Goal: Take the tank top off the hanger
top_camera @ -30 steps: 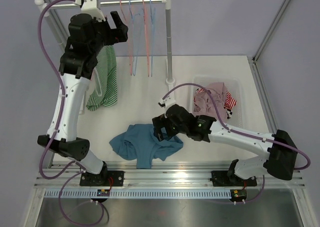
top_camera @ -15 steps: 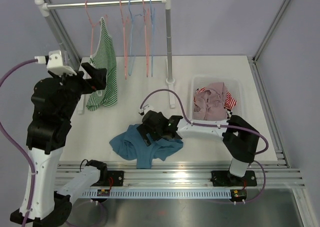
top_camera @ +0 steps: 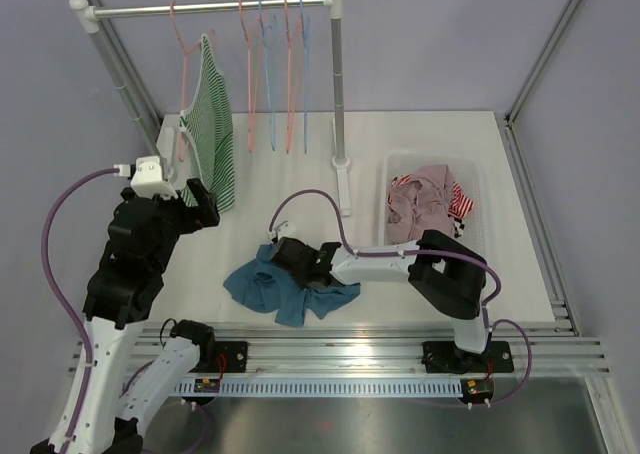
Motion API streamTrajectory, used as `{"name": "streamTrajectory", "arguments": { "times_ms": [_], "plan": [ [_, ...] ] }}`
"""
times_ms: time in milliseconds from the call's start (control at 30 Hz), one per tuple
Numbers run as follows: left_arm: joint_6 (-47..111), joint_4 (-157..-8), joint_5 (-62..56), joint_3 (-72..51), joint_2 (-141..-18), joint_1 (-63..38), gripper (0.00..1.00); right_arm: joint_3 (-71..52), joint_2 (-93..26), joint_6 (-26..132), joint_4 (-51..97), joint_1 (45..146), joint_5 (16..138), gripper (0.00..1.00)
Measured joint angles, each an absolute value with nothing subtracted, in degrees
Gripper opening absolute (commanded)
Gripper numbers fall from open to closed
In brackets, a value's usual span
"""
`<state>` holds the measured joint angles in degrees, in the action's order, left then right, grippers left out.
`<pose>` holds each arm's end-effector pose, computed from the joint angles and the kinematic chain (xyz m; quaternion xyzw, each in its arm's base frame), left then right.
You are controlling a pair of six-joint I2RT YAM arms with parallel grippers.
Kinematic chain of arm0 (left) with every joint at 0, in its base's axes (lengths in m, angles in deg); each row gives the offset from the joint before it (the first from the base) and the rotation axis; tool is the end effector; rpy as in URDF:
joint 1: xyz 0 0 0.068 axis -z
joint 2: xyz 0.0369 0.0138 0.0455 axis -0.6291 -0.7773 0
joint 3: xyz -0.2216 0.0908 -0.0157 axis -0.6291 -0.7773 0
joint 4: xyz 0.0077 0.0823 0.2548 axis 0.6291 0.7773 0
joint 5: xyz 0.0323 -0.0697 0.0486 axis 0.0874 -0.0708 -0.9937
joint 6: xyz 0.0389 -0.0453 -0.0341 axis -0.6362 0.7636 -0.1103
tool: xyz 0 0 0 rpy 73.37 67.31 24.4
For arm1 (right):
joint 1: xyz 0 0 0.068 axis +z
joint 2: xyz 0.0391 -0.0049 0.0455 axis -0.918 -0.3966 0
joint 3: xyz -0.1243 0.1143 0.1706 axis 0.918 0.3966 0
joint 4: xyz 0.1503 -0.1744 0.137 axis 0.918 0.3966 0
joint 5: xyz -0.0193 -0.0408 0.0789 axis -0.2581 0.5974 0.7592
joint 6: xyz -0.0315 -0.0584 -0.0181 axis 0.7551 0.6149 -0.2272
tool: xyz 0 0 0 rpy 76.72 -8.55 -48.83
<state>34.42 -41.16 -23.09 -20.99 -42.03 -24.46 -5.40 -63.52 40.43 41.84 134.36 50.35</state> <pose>0.1667 -0.0312 0.3778 -0.0584 0.7915 -0.0674 0.6046 0.1687 0.3640 0.1046 -0.3476 0.8862 0.0633 0.2996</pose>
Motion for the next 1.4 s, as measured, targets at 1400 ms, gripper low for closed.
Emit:
{"name": "streamTrajectory", "arguments": {
  "times_ms": [1400],
  "plan": [
    [34.1, -44.5, -27.7, -29.1, -33.6, -24.5, 0.99, -12.1, -26.4, 47.2, 68.7, 91.1, 39.3, 0.03]
  ]
}}
